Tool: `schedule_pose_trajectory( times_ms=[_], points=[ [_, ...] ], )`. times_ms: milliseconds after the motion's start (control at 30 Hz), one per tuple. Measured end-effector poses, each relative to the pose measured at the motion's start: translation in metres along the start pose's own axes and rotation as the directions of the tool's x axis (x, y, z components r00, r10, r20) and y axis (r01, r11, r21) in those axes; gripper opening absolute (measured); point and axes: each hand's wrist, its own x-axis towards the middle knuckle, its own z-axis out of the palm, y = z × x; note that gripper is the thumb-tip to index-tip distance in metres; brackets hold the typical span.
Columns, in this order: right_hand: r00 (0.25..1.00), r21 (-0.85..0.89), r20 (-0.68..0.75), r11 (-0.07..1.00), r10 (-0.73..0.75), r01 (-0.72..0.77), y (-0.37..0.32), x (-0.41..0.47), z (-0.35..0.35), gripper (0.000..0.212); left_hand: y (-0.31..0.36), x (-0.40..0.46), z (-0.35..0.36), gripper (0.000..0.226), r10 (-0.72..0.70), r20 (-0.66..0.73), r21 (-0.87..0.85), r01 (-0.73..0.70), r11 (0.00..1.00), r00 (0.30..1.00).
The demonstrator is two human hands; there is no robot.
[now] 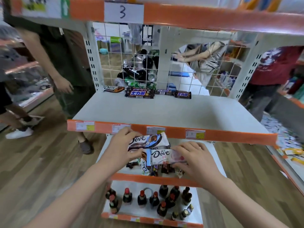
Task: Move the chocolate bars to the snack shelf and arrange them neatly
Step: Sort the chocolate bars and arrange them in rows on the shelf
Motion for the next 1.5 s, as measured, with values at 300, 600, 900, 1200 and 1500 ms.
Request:
schedule_pose_trajectory(
  times_ms=[300,600,900,1200,1500],
  points=[
    [0.999,0.028,-0.007,0.999,0.045,-0.045,0.033,0.045,-0.008,0.049,-0.009,0.050,-0.010,0.040,-0.034,-0.006,0.016,0.034,0.999,0.999],
    [0.999,0.023,0.027,0.999,0.039,-0.040,0.091,0.122,0.015,0.048,-0.043,0.127,-0.008,0.038,-0.042,-0.031,0.061,0.044,0.997,0.999],
    [0.996,0.144,0.079,0.988,0.040,-0.051,0.115,0.175,0.051,0.048,-0.085,0.185,-0.010,0.045,-0.022,-0.020,0.310,0.027,0.950,1.000],
    [0.995,0.193,0.102,0.980,0.022,-0.042,0.104,0.204,0.072,0.047,-0.115,0.191,-0.017,0.046,-0.017,-0.029,0.326,0.025,0.945,0.999],
    [0.981,0.206,0.187,0.975,0.046,-0.085,0.068,0.231,0.090,0.051,-0.158,0.187,-0.047,0.044,-0.047,0.055,0.346,0.025,0.938,0.997]
  ],
)
